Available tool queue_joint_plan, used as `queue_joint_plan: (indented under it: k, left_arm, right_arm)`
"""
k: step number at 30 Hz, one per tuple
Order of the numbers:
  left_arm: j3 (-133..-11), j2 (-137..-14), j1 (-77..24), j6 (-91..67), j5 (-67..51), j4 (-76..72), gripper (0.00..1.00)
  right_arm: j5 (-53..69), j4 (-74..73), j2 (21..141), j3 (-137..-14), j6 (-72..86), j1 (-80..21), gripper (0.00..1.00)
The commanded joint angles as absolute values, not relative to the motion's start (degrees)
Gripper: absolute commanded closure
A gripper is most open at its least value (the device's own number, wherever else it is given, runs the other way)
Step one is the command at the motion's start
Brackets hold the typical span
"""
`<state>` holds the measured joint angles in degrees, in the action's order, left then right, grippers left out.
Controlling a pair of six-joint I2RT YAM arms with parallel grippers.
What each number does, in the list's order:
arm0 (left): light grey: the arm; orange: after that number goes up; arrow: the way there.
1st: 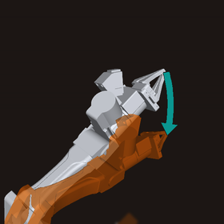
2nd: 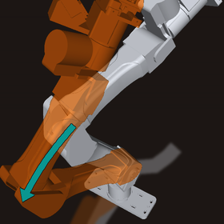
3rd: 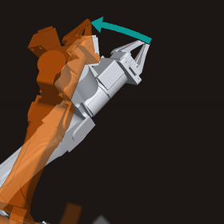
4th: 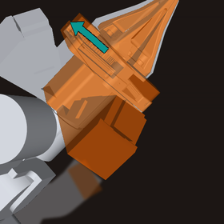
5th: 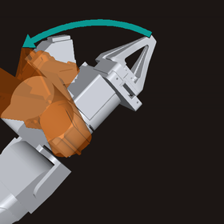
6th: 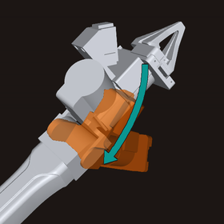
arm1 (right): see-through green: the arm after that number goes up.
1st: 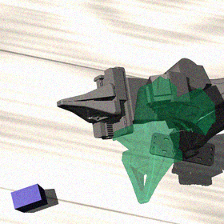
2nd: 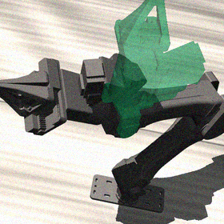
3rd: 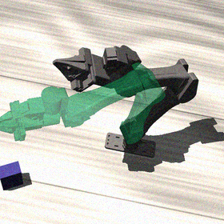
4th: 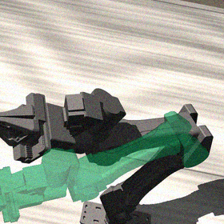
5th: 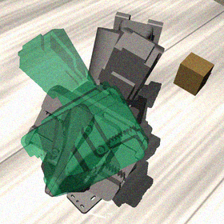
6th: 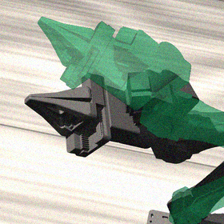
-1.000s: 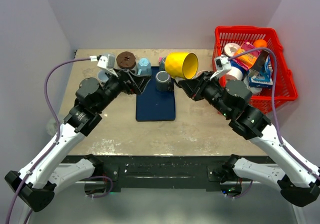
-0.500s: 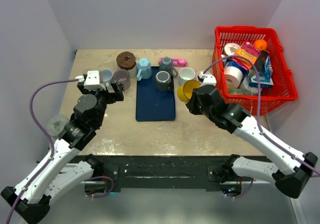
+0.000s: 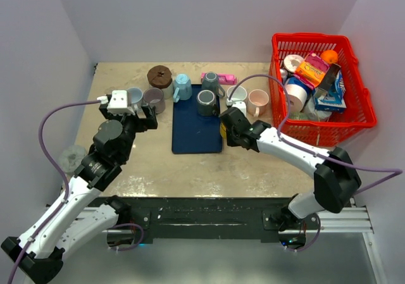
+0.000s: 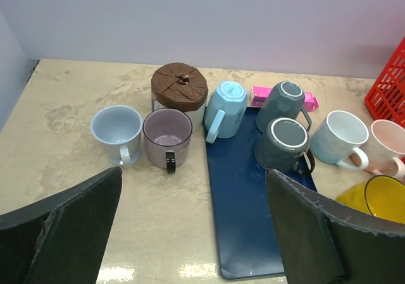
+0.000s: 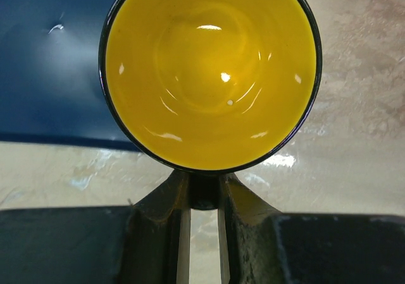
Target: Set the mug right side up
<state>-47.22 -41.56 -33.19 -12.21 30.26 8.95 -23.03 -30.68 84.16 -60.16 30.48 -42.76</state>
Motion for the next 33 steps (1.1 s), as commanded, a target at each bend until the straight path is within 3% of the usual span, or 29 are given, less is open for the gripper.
queue_joint_plan:
  k: [1, 13, 27, 31, 32, 33]
  left_arm:
    - [-48.3, -41.0, -33.2, -11.3, 28.6, 7.9, 0.01]
    - [-48.7, -43.4, -33.0, -11.4, 26.8, 8.2, 0.01]
    - [-48.8, -44.6, -31.9, -11.6, 25.0, 8.2, 0.01]
    - [-48.9, -44.8, -31.3, -11.8, 24.1, 8.1, 0.01]
    - [-48.8, -44.8, -31.3, -11.9, 23.9, 8.1, 0.01]
    - [-48.9, -44.9, -31.2, -11.9, 23.8, 8.1, 0.01]
  right_arm:
    - [-26.6, -22.5, 85.5, -63.1, 28.9, -40.0, 1.00]
    - [-19.8, -16.2, 89.7, -60.5, 27.4, -33.4, 1.00]
    - [-17.9, -17.7, 93.3, -62.0, 28.0, -32.9, 1.00]
    - [-17.1, -18.0, 92.1, -62.1, 28.1, -32.9, 0.82]
    - [-17.1, -18.4, 91.6, -62.1, 28.1, -32.9, 0.69]
    - [-17.1, -18.5, 91.3, -62.1, 28.0, -33.0, 0.65]
